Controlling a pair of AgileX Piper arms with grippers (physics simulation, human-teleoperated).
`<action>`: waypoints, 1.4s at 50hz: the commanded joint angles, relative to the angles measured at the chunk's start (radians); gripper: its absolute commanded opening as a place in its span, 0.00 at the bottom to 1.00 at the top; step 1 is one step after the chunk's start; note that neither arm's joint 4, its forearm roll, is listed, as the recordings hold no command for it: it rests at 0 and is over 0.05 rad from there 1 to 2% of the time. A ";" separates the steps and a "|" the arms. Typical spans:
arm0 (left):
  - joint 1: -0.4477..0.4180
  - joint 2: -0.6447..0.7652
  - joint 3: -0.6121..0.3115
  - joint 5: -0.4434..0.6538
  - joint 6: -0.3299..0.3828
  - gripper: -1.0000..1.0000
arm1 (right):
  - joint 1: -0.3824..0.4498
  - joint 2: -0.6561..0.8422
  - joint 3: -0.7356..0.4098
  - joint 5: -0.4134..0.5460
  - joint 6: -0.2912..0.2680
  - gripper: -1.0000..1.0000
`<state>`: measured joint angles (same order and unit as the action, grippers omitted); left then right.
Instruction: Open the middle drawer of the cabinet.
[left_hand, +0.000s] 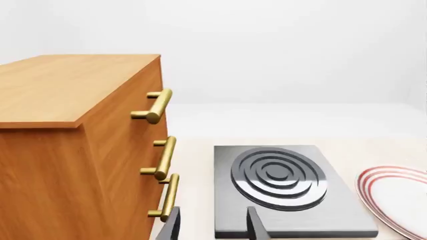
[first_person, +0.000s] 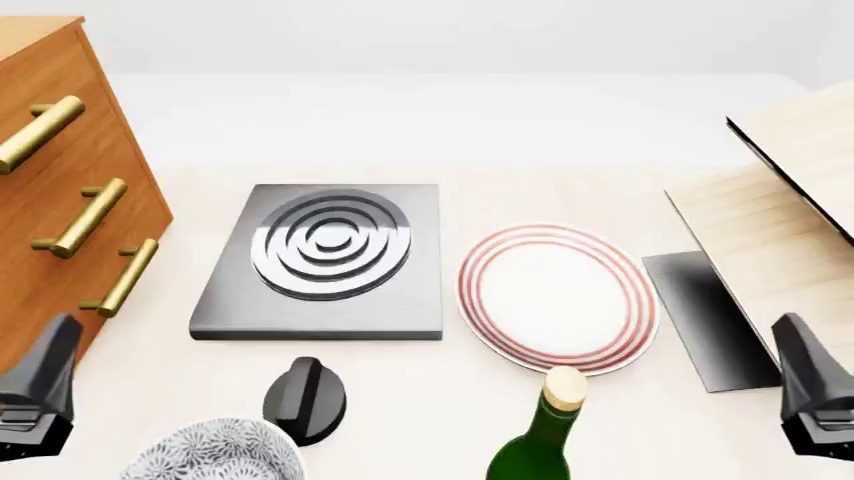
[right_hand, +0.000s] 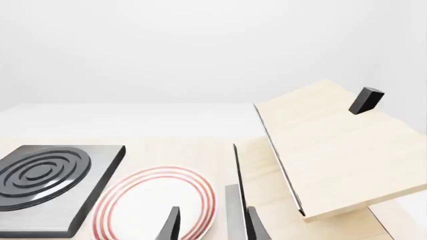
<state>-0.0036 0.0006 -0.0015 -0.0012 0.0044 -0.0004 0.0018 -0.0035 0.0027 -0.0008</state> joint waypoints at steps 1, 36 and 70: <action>-0.013 0.002 -0.002 -0.001 0.012 1.00 | -0.008 0.002 -0.014 0.014 -0.002 1.00; 0.029 0.017 -0.030 -0.027 0.121 1.00 | -0.017 0.004 -0.015 0.019 0.012 1.00; -0.038 0.598 -0.063 -0.630 0.537 1.00 | -0.017 0.004 -0.015 0.019 0.011 1.00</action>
<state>-0.0147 0.5043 -0.0652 -0.5228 0.4906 -0.0223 0.0079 -0.0237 0.0291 0.0165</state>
